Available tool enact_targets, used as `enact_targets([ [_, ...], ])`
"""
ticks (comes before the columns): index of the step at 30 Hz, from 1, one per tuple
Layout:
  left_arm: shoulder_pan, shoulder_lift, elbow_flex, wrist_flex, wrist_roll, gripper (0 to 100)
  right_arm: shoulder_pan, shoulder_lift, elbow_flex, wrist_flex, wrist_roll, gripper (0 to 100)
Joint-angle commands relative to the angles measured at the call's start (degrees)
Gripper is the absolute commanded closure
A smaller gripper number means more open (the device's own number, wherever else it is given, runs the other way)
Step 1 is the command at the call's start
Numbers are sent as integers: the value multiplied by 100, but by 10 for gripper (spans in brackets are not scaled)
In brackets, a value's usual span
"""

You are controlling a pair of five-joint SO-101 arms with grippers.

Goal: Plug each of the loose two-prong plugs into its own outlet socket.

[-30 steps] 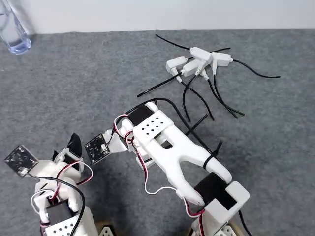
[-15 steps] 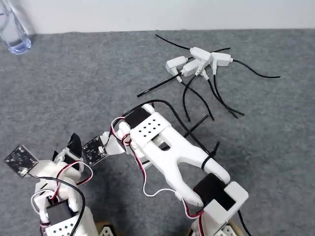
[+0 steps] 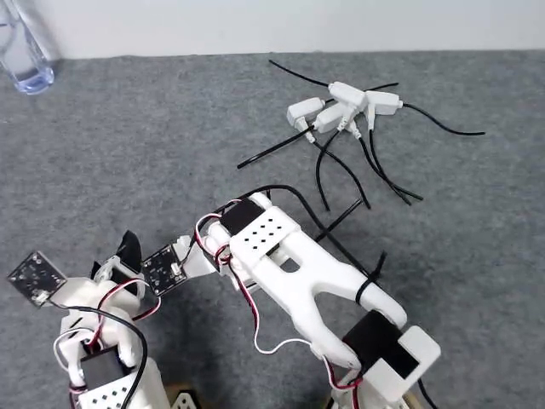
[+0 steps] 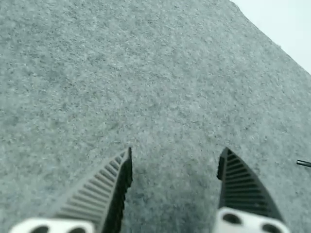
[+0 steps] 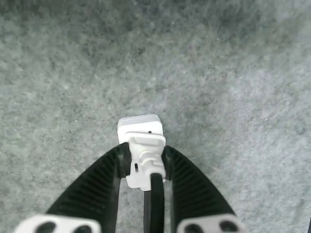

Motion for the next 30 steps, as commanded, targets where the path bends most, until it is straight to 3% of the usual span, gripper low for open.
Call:
enact_targets([
  [1,53,-18,-40,18,-62,731,189,66,193,154,-35,990],
  [8,53,-18,-40,18,-62,731,505,66,-9,690,237,990],
  [20,53,-18,-40,18,-62,731,321,4,-70,725,211,990],
  [30,53,-18,-40,18,-62,731,1077,-1262,352,936,-202,990],
])
